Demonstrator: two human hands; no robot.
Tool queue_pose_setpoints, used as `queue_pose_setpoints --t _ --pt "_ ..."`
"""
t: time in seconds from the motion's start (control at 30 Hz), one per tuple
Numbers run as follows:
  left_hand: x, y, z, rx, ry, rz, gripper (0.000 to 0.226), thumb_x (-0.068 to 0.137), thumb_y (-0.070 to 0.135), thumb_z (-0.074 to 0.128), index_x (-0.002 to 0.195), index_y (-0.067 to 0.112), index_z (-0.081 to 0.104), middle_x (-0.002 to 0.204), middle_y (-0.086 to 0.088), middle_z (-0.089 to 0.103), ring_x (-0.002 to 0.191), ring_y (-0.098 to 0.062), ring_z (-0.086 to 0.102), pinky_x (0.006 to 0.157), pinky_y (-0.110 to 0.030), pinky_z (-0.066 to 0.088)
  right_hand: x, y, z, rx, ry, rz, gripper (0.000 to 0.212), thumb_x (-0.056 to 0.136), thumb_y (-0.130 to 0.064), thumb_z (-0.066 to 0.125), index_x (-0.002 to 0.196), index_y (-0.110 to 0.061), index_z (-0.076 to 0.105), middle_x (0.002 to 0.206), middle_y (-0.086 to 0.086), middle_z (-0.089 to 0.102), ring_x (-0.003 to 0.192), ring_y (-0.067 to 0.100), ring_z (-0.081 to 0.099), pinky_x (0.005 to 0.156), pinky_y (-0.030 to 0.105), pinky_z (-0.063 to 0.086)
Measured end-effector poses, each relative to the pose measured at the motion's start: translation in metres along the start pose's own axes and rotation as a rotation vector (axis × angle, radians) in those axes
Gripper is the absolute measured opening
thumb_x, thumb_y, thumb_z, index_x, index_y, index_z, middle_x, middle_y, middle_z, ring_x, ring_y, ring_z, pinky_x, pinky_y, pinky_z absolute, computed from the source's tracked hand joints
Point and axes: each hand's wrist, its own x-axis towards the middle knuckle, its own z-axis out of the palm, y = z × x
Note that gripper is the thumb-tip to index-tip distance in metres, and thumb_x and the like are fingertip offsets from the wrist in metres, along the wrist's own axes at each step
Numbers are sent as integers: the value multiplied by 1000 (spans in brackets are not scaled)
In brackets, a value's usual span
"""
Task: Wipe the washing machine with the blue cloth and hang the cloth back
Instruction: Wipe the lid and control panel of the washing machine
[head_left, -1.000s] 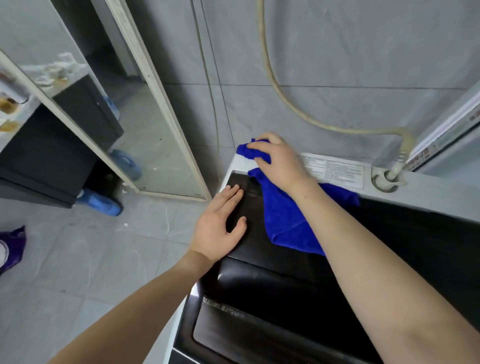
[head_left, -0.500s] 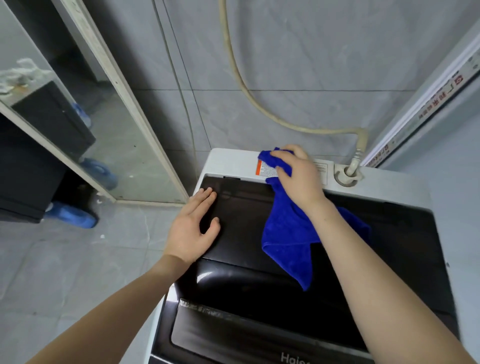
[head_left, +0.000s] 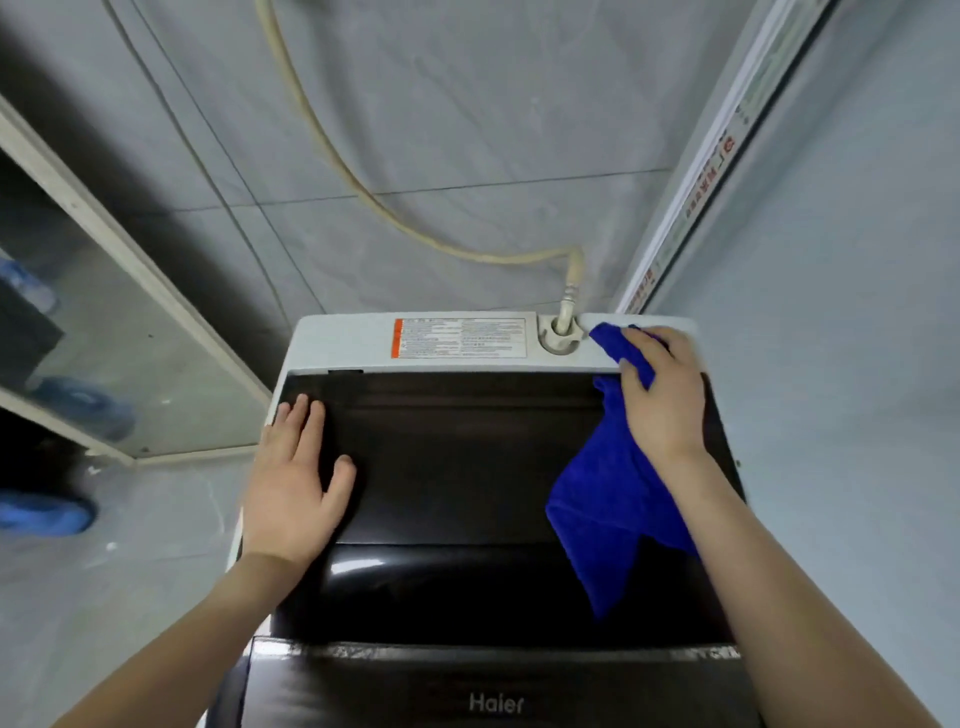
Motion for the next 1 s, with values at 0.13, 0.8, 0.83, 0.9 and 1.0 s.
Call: queue_pose_setpoints --t 0.13,0.8,0.83,0.9,1.0 --pt "-1 0 -2 -39 -5 -20 64 88 34 43 148 10 43 159 -6 33 149 -20 24 120 -32 16 35 1 10 44 -131 -138 39 95 -7 56 132 -16 60 134 -1 49 120 7 44 104 4 22" --pt "0 9 -2 9 50 -36 62 89 31 43 145 8 46 155 -10 39 146 -27 30 120 -39 24 -72 -48 25 56 -203 -204 42 92 -12 59 133 -23 58 137 -6 48 128 8 42 111 27 37" --pt "0 10 -3 5 45 -33 61 90 31 44 146 7 46 155 -10 39 146 -27 29 120 -39 23 -71 -62 38 55 -236 -250 42 92 -12 59 133 -22 58 137 -6 47 129 8 41 111 26 36" --pt "-3 9 -5 -5 17 -18 56 95 26 47 147 6 43 157 -11 36 147 -28 27 122 -40 21 -80 -78 48 53 -328 -340 43 93 -12 58 135 -23 56 140 -7 45 131 7 39 112 24 34" --pt "-19 1 -11 -16 -41 64 51 100 18 47 148 2 40 158 -14 32 148 -30 26 123 -39 18 -92 -58 25 65 -382 -358 43 94 -12 58 135 -25 56 142 -8 44 133 7 39 113 23 30"
